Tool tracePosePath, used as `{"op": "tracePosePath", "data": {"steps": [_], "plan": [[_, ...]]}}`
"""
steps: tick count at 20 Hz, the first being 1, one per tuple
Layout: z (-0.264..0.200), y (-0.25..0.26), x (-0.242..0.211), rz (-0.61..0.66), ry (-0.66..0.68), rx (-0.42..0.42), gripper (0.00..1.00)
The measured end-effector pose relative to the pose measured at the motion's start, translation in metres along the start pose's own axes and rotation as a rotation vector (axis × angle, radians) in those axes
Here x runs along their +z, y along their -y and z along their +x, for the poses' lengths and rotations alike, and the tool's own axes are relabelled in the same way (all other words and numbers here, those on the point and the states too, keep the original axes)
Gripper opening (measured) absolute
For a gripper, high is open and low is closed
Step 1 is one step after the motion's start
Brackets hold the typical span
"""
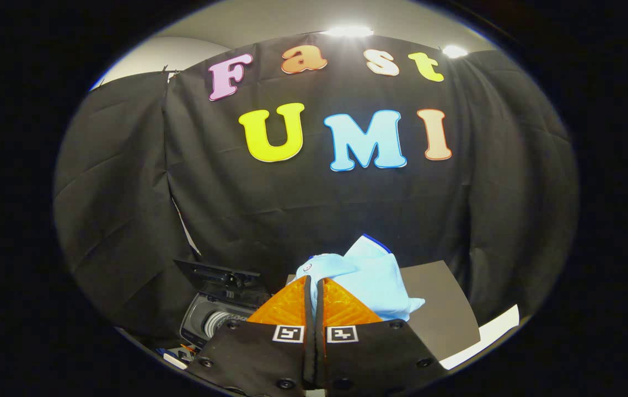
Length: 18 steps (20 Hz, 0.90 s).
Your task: Put the clothes into the washing machine and then close the washing machine lid.
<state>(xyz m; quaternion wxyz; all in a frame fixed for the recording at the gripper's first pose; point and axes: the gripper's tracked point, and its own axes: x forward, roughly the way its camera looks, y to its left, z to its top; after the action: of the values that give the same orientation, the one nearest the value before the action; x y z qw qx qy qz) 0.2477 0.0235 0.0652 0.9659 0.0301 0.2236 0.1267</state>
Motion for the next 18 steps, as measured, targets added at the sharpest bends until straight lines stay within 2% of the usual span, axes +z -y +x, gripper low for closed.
{"op": "tracePosePath", "data": {"steps": [9, 18], "plan": [[0.004, -0.081, 0.033, -0.041, 0.048, 0.104, 0.01], [0.020, -0.192, 0.038, -0.062, 0.047, 0.276, 0.01]]}}
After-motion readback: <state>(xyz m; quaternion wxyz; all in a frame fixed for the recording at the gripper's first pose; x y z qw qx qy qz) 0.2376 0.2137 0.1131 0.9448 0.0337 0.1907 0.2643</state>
